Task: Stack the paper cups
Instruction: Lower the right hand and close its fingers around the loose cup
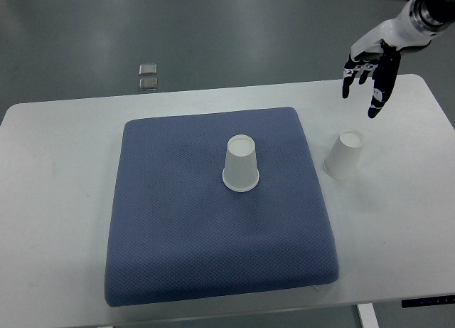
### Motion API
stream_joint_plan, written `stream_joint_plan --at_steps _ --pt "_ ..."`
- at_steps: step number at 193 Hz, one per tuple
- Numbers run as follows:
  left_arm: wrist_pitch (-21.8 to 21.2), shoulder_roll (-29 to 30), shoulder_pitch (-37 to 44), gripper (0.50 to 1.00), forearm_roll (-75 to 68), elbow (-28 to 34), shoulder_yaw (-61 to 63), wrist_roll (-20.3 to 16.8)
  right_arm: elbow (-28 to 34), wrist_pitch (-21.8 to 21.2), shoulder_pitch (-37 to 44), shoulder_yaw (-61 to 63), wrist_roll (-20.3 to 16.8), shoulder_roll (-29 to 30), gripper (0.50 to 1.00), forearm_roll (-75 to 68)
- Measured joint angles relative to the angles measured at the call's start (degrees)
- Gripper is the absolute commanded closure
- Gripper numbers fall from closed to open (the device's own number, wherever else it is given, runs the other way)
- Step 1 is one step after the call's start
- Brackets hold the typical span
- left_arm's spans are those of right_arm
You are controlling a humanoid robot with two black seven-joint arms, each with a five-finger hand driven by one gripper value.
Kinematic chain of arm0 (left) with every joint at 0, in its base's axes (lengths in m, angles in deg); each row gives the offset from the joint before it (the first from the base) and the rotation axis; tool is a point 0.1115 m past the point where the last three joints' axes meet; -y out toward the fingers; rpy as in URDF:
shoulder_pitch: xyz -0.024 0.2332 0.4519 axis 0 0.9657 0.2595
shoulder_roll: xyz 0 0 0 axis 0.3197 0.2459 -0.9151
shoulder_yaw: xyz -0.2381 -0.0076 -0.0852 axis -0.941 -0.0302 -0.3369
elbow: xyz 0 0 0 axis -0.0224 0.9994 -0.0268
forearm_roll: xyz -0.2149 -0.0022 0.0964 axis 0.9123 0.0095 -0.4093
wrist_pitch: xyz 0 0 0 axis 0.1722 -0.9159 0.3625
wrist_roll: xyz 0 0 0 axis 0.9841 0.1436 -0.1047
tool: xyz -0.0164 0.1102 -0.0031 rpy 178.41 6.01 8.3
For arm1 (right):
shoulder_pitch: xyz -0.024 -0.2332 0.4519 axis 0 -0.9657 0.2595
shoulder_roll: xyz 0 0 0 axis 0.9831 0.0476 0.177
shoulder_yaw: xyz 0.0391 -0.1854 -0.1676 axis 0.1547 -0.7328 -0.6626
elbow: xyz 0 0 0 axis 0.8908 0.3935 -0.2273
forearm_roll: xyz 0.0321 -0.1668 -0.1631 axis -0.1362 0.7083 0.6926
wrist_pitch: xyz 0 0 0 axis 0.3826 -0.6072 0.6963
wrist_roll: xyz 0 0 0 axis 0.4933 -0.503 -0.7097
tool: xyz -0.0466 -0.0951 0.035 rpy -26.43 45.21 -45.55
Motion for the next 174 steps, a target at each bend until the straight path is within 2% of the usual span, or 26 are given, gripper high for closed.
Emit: stream_joint_plan --at_steps 53,92,174 --pt "0.0 0.0 0.0 0.5 0.0 0.2 -0.1 1.1 -7.9 11.0 -13.3 0.0 -1.6 5.3 0.576 -9.5" --pt "0.0 0.0 0.1 0.5 0.0 0.4 -0.2 1.2 -11.0 17.0 -20.3 0.1 -2.2 8.3 0.579 -11.9" --pt "-0.1 0.0 0.2 0.5 0.0 0.5 -0.2 1.2 -13.0 22.4 -26.9 0.2 -3.2 9.4 0.581 -13.3"
